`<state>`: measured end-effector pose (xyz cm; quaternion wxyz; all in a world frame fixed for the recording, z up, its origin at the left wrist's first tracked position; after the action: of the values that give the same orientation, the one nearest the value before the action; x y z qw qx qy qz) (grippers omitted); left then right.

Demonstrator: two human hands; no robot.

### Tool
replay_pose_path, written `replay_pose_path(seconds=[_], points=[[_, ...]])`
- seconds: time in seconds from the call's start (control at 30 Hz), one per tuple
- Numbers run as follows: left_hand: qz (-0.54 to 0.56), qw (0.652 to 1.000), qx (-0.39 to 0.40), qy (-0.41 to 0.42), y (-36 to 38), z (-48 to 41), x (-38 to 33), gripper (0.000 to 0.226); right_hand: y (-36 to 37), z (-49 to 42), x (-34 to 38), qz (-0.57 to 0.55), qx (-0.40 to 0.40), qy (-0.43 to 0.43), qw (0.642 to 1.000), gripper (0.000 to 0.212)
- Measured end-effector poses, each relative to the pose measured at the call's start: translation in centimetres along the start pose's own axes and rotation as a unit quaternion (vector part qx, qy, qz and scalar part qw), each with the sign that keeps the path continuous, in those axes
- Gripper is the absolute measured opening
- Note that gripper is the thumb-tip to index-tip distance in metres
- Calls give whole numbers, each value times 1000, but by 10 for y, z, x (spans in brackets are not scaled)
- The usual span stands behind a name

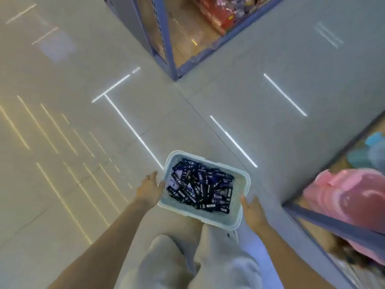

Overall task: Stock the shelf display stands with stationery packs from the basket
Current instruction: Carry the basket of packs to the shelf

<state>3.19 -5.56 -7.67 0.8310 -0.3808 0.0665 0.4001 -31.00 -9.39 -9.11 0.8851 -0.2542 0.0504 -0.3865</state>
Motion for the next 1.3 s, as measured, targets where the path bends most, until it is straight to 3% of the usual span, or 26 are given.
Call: replay_pose_path(seconds=[0.07, 0.2, 0.33, 0.57, 0.63, 0.7, 1.0, 1.3], points=[[45, 999, 15, -7, 20, -12, 0, 59, 13, -12, 1, -35, 27, -9, 999, 34], [146, 988, -11, -49, 37, -27, 5, 63, 23, -30, -13, -89, 19, 35, 995, 33], [211, 972, -1, -99, 34, -31, 14, 59, 25, -27, -8, -115, 71, 54, 989, 49], [225, 966, -34, -121, 16, 8, 26, 63, -25, 21, 20, -95, -1, -1, 995, 57], [226, 965, -45, -126, 4, 32, 20, 68, -39, 45, 20, -101, -12, -13, 995, 51], [221, 966, -59, -124, -15, 58, 4, 59, -56, 71, 22, -109, -36, -24, 993, 40], [187, 974, -124, -24, -141, 169, -107, 43, -197, 224, 57, -104, -176, -87, 975, 40], [159, 958, -216, 104, -286, 272, -265, 43, -356, 368, 103, -175, -239, -135, 946, 44]])
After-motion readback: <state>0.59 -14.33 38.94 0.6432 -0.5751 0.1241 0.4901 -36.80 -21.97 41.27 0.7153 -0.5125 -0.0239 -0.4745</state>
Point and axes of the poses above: each hand's wrist, its own z-axis away from the middle knuckle, its own y-axis out of the palm, x = y × z, the point moved 10 cm from there along -z, towards the middle knuckle, and after that the axes turned 11 degrees about y, right-handed, at the moved point
